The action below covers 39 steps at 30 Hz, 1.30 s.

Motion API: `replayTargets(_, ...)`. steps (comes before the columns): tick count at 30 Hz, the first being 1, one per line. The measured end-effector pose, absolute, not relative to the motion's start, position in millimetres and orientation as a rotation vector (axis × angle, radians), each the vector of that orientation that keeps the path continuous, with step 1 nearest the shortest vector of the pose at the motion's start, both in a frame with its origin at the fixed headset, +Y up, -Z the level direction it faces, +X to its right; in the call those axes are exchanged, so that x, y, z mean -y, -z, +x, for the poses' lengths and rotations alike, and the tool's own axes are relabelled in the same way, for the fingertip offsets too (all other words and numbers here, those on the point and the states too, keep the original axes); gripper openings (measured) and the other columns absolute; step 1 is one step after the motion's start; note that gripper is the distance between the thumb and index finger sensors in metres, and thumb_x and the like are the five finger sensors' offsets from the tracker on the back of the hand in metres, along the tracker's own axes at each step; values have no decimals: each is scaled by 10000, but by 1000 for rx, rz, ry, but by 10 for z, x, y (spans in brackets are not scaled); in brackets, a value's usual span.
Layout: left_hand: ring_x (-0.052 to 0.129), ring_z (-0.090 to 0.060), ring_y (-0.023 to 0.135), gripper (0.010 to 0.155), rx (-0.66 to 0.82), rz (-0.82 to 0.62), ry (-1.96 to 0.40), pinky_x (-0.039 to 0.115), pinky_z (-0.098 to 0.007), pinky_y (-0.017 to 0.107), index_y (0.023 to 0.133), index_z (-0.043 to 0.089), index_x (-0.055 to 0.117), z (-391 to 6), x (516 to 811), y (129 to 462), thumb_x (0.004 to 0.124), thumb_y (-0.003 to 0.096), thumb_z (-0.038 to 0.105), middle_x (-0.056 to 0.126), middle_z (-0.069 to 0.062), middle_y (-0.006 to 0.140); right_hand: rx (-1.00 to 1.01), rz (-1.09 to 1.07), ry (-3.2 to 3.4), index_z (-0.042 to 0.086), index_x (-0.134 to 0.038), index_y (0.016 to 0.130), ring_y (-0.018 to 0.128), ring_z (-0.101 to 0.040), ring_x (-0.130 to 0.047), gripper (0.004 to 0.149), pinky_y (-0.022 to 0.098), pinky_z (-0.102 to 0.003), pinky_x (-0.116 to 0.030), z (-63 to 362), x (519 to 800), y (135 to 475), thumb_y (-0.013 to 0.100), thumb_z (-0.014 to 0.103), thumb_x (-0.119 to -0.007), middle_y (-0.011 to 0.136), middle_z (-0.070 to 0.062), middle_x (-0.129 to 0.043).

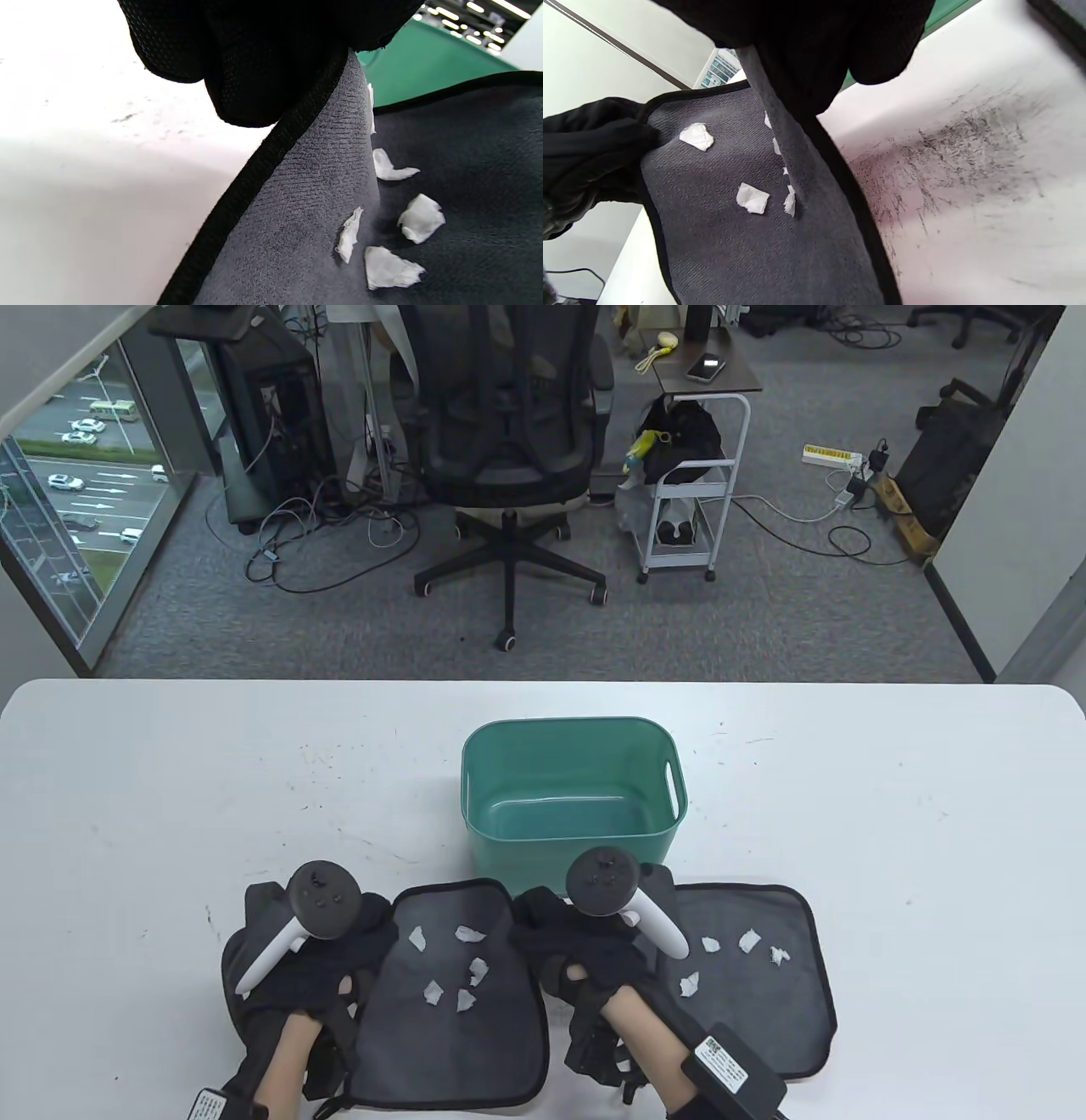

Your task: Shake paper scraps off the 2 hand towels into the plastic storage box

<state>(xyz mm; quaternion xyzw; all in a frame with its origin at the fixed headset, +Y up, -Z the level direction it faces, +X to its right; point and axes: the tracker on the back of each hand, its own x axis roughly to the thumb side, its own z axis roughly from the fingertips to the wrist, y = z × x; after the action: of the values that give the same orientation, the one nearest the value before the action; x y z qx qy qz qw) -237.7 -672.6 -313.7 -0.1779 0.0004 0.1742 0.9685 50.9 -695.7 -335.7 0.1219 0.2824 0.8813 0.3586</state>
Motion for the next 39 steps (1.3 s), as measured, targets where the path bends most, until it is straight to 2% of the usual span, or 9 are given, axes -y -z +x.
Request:
replayTargets(5, 1045, -151, 642, 450, 34, -373, -356, 840, -450, 603, 997, 319, 736, -2243, 6502, 3158, 721, 580, 487, 1036, 88, 724, -751, 328, -2198, 228, -731, 885, 508, -197, -1058, 406, 486, -464, -849, 657, 6771, 3355, 504, 341, -814, 763, -56, -955)
replayTargets(9, 1044, -151, 644, 449, 67, -387, -346, 839, -452, 604, 997, 318, 738, -2132, 6273, 3187, 718, 583, 490, 1036, 88, 722, -703, 343, -2179, 223, -732, 887, 509, -205, -1059, 408, 488, -470, -845, 814, 6501, 3348, 505, 335, -817, 766, -64, -954)
replayTargets(15, 1046, -150, 640, 451, 101, -336, -389, 840, -451, 603, 998, 316, 738, -1952, 5915, 3319, 719, 583, 491, 1036, 89, 721, -618, 329, -2133, 221, -734, 888, 511, -210, -1056, 408, 489, -475, -841, 1035, 6102, 3431, 506, 334, -819, 766, -65, -955)
replayTargets(26, 1046, -148, 640, 449, 51, -248, -484, 841, -449, 604, 994, 320, 743, -1659, 5368, 4016, 724, 580, 492, 1037, 92, 718, -472, 155, -2068, 219, -735, 891, 516, -217, -1054, 408, 493, -480, -836, 1467, 5499, 3901, 508, 332, -822, 772, -68, -952)
replayTargets(35, 1048, -135, 638, 450, 21, -135, -552, 846, -441, 604, 993, 326, 743, -1309, 5024, 4592, 724, 578, 498, 1036, 104, 716, -323, -4, -2019, 226, -730, 894, 529, -213, -1051, 409, 497, -476, -836, 1712, 5243, 4338, 510, 339, -817, 781, -60, -947)
replayTargets(39, 1026, -146, 710, 443, 31, -3, -645, 821, -453, 643, 993, 363, 735, -1227, 5030, 4687, 715, 576, 512, 1016, 105, 778, -149, 72, -2017, 235, -725, 894, 564, -227, -1041, 408, 520, -487, -821, 1740, 5235, 4455, 510, 340, -814, 802, -54, -937)
